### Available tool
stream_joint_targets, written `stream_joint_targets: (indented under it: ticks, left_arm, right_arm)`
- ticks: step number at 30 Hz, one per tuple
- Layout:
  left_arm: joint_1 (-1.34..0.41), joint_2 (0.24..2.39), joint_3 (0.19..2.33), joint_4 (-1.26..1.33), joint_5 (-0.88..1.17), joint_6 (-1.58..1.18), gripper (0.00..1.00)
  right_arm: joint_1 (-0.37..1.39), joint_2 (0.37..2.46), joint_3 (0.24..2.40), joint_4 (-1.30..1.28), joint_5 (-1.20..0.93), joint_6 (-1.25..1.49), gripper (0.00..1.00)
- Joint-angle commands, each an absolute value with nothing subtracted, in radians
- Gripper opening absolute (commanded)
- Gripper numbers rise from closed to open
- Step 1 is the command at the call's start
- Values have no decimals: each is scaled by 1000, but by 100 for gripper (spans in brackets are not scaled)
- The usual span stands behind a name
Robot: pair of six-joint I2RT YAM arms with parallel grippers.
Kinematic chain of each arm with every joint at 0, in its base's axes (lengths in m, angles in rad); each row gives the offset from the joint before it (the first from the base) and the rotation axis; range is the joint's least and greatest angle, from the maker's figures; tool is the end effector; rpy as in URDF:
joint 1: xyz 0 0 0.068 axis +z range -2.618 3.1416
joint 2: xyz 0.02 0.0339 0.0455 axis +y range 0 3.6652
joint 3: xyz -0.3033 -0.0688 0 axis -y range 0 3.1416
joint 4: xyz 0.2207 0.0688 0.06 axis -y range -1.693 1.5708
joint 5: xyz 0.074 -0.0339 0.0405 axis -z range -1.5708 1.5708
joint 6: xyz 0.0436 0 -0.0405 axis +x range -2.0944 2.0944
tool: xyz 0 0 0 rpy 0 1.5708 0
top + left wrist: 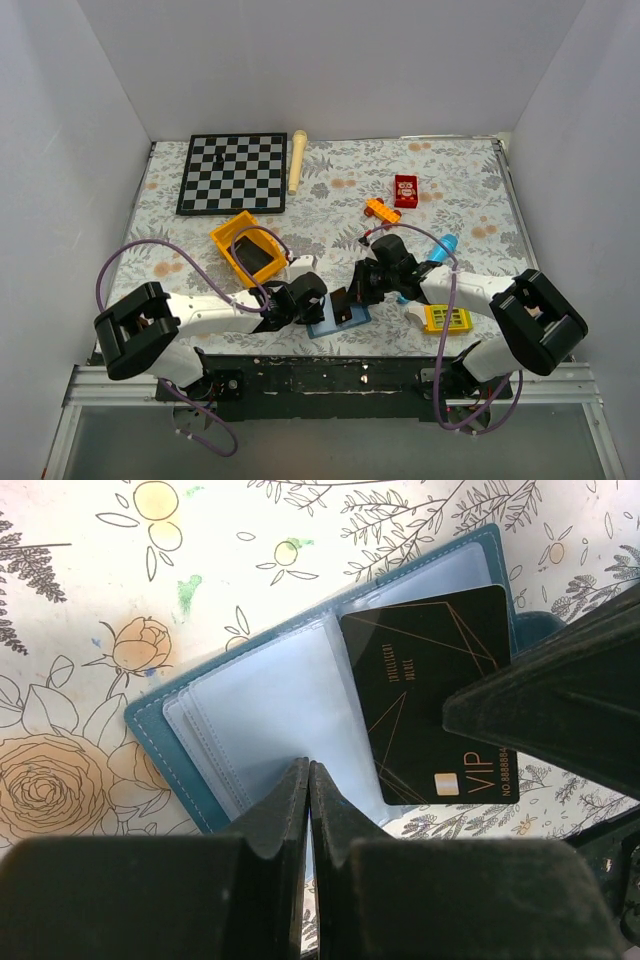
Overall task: Put the credit cards into the card holder
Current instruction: Insert the credit card into the card holder.
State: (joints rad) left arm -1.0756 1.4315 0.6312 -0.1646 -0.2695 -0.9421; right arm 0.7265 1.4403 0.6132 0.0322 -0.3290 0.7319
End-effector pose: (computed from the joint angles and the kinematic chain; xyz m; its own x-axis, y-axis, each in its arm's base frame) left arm 0.1246 -0.2063 0.2019 -0.8574 -0.0530 -0.5119 0.1405 0.9328 -0.3319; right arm 0.1811 0.1798 0.2101 -0.9301 0.0196 -0.3669 -0.2369 0.7313 0.6396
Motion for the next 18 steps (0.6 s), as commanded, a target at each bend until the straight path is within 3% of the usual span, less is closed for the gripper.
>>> stream_joint_targets:
  ticks: [1,18]
  left_arm:
    - [-1080,1433,584,-305,-282,-936,0]
    - [-1080,1430,587,-310,-287,-933,0]
  right_arm:
    - [701,1423,597,32,-348,700,1]
    - [676,1512,592,153,-532,681,1]
